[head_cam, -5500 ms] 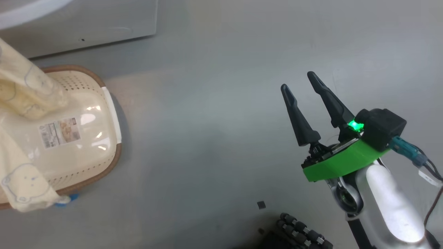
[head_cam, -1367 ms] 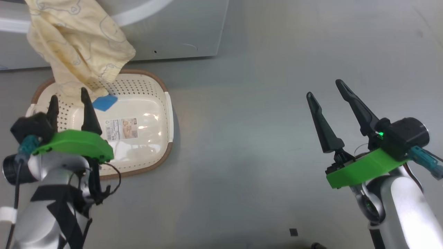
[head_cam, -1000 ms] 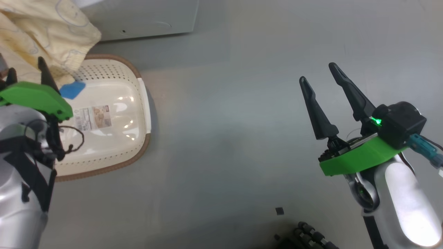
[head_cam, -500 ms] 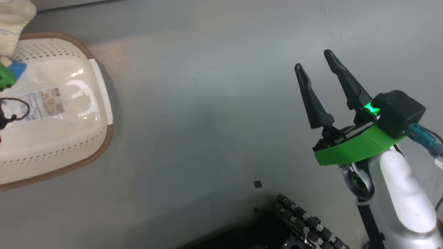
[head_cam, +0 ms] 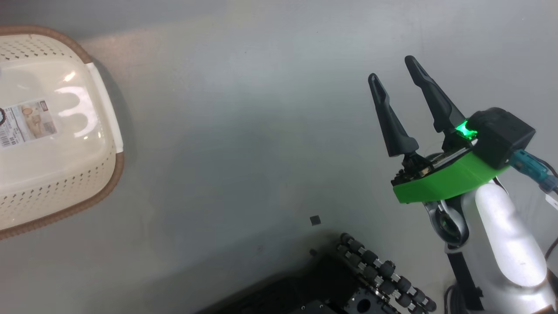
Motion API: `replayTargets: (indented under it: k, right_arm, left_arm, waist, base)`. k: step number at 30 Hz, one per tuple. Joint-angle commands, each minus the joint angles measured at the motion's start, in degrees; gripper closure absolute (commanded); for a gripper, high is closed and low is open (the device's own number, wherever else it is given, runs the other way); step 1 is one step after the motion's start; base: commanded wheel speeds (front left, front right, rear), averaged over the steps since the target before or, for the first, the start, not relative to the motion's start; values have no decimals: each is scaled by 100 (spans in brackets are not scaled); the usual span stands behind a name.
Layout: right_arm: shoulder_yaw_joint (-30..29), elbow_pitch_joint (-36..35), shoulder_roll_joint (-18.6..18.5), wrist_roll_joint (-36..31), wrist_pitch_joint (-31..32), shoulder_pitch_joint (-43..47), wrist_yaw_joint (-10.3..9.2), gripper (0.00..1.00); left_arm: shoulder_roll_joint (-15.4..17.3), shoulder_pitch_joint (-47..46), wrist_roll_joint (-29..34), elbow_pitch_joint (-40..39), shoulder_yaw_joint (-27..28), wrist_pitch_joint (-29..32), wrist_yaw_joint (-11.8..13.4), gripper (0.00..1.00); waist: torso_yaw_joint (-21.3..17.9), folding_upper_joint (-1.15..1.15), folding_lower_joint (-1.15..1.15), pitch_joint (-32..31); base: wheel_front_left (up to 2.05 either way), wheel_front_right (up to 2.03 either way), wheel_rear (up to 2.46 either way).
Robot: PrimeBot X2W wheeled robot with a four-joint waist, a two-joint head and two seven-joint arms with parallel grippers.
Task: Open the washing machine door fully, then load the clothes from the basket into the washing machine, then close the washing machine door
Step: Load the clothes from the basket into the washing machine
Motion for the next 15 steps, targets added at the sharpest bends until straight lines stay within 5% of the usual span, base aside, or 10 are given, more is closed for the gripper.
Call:
replayTargets:
  k: [1,15]
  right_arm:
    - [75,-114,-17,42,-55,120,20,0]
    - [-130,-216,-31,-117,-47,189,20,0]
  left_arm:
    - [294,-51,46,-56,89,-73,21,100]
    - [-85,-266,-77,11,-175,550,-284,100]
  waist:
    - [24,0,1,-6]
    - [557,0,1,-294]
  base:
    - [0,0,0]
    - [0,0,0]
